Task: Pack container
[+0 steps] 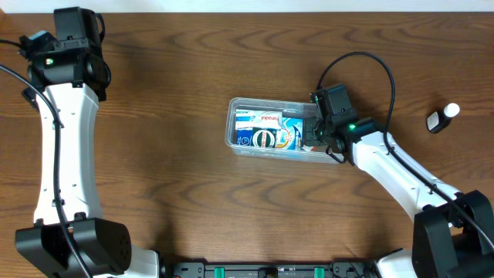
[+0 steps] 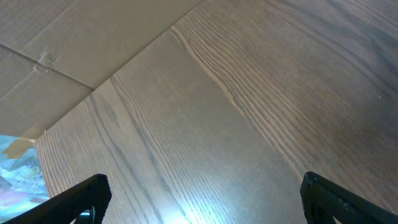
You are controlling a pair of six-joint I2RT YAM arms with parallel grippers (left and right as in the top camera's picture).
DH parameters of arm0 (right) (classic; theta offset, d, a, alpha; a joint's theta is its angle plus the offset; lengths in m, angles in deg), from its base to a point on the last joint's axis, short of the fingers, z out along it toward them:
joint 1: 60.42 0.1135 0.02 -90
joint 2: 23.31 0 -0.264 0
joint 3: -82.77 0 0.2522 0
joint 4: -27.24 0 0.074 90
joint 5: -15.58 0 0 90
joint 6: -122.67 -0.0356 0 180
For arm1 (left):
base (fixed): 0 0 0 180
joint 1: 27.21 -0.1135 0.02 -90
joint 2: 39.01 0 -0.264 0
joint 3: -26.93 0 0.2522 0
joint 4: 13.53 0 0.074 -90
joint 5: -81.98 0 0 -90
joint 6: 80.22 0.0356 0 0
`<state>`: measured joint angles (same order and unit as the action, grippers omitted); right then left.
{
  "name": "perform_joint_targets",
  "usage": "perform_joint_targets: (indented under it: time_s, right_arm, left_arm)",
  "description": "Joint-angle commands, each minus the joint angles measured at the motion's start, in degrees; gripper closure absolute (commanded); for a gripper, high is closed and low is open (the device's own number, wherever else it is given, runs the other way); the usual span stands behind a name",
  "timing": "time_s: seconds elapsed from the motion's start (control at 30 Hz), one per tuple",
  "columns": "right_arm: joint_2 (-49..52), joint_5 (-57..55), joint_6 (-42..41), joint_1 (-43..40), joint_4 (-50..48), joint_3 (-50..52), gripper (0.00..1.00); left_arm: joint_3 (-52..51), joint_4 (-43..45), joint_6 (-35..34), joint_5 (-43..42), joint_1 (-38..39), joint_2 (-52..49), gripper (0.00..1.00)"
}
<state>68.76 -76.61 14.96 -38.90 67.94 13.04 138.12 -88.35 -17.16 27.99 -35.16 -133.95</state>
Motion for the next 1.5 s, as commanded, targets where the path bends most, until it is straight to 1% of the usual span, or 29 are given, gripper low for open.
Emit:
perform_joint_targets:
  time_s: [0.0,0.1,0.33,0.53,0.73,0.87,0.93,1.07,1.13,1.23,1.33,1.47]
  right_arm:
    - [0.61,-6.25,-0.46,0.50,3.17,0.76,0.99]
    - [0.24,-8.83,-0.46,0.46,4.90,0.52,0.99]
    - [-1.79,-9.44,0.46,-0.22,9.57,-1.53,0.99]
    - [-2.60,-9.75,0.61,-0.24,13.38,-3.02,0.96]
    - [-2.60,-9.64,1.07,-0.22,13.57,-4.26,0.97]
    - [-2.60,-10.05,0.98,-0.52,13.42,-4.35,0.99]
    - [-2.60,-10.16,-1.27,-0.79,14.10,-4.35,0.99]
    - [-2.60,-11.63,-10.01,-1.75,16.04,-4.35,0.99]
    - [-2.60,-11.54,-13.14,-1.75,16.09,-4.35,0.99]
    - [-2.58,-12.41,-13.73,-1.44,15.85,-4.35,0.99]
    - [-2.47,-13.49,-16.15,-1.62,15.63,-4.35,0.99]
    - [-2.05,-13.40,-16.63,-2.12,15.52,-4.35,0.99]
  left_arm:
    - [-0.07,0.02,0.31,0.63,-0.13,-0.04,0.02]
    - [-0.07,0.02,0.31,0.63,-0.13,-0.04,0.02]
    - [-0.07,0.02,0.31,0.63,-0.13,-0.04,0.02]
    - [-0.07,0.02,0.31,0.63,-0.13,-0.04,0.02]
    - [-0.07,0.02,0.31,0.63,-0.13,-0.04,0.02]
    - [-0.07,0.02,0.31,0.63,-0.13,-0.04,0.02]
    - [-0.07,0.02,0.31,0.63,-0.13,-0.04,0.02]
    - [-0.07,0.02,0.31,0.63,-0.13,-0.04,0.02]
    - [-0.07,0.02,0.31,0.63,-0.13,-0.04,0.02]
    - [-0.07,0.02,0.31,0.63,-0.13,-0.04,0.02]
    - [-0.07,0.02,0.31,0.63,-0.13,-0.04,0.02]
    - [-0.07,0.02,0.31,0.63,-0.13,-0.04,0.02]
